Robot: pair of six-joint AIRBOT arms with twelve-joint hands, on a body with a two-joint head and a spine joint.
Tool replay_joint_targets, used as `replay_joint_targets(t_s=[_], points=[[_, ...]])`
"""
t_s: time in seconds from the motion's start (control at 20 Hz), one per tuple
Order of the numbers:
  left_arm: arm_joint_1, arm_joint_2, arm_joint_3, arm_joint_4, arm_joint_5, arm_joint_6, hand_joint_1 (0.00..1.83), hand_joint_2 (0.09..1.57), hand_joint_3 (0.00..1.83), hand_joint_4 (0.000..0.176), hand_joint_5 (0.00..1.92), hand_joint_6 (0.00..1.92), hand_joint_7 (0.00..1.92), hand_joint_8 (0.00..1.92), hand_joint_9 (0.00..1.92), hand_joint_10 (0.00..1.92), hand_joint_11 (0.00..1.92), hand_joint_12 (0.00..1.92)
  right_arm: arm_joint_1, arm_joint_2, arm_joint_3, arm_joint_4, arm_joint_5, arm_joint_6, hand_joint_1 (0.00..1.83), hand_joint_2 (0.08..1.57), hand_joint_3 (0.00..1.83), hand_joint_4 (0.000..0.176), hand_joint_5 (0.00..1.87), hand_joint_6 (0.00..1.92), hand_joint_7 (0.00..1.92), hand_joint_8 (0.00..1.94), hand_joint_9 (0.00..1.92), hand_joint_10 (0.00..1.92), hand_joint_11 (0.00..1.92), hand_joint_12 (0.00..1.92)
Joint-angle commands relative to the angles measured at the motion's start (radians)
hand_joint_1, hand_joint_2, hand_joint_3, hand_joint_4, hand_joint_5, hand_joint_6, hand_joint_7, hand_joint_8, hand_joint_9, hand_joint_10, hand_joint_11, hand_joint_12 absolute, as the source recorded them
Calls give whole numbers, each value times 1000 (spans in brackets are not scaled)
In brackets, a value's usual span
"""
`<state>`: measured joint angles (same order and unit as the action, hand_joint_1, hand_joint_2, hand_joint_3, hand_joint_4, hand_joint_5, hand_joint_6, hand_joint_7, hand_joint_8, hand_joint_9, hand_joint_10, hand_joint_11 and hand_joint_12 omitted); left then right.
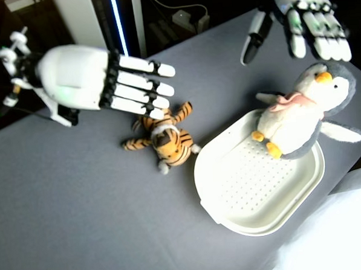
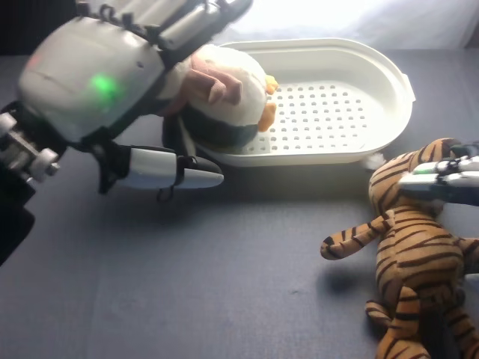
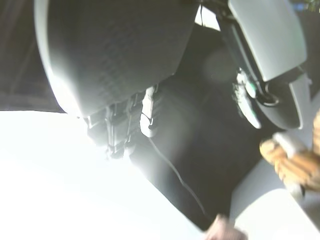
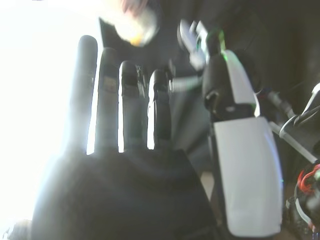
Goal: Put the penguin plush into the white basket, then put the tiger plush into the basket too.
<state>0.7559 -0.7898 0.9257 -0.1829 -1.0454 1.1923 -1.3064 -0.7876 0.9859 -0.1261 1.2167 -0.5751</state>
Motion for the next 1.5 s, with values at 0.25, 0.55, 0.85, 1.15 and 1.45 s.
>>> replay_joint_targets(t_s=[0.25, 0.55, 0.85, 1.15, 1.45], points=[[28, 8, -8, 12, -196, -48, 734, 728, 0, 175, 0, 0, 0, 0, 0, 0, 23, 10, 131, -77, 64, -105, -208, 3, 1108, 1094, 0, 120, 466, 10, 396, 0, 434, 1, 459, 183], [29, 8, -7, 12, -203, -56, 777, 709, 0, 176, 0, 0, 0, 0, 0, 0, 0, 0, 152, -94, 75, -111, -313, -53, 1638, 1215, 0, 0, 968, 66, 542, 1192, 519, 1608, 737, 1601], [44, 12, -9, 11, -216, -72, 796, 742, 5, 140, 0, 0, 0, 0, 0, 0, 0, 0, 158, -93, 83, -94, -240, -19, 1710, 1184, 1, 0, 731, 1905, 662, 1933, 521, 1918, 555, 1916], [62, 14, -11, 3, -247, -87, 810, 724, 0, 175, 0, 0, 0, 0, 0, 0, 0, 0, 188, -7, 43, 54, 167, -79, 1637, 1255, 30, 0, 505, 1921, 532, 1686, 484, 1732, 552, 1919], [84, 13, -10, -4, -246, -101, 801, 732, 0, 130, 0, 0, 0, 0, 0, 0, 0, 0, 553, -211, 261, 34, -125, -116, 1321, 1306, 17, 0, 693, 1365, 576, 1745, 513, 1792, 511, 1921]])
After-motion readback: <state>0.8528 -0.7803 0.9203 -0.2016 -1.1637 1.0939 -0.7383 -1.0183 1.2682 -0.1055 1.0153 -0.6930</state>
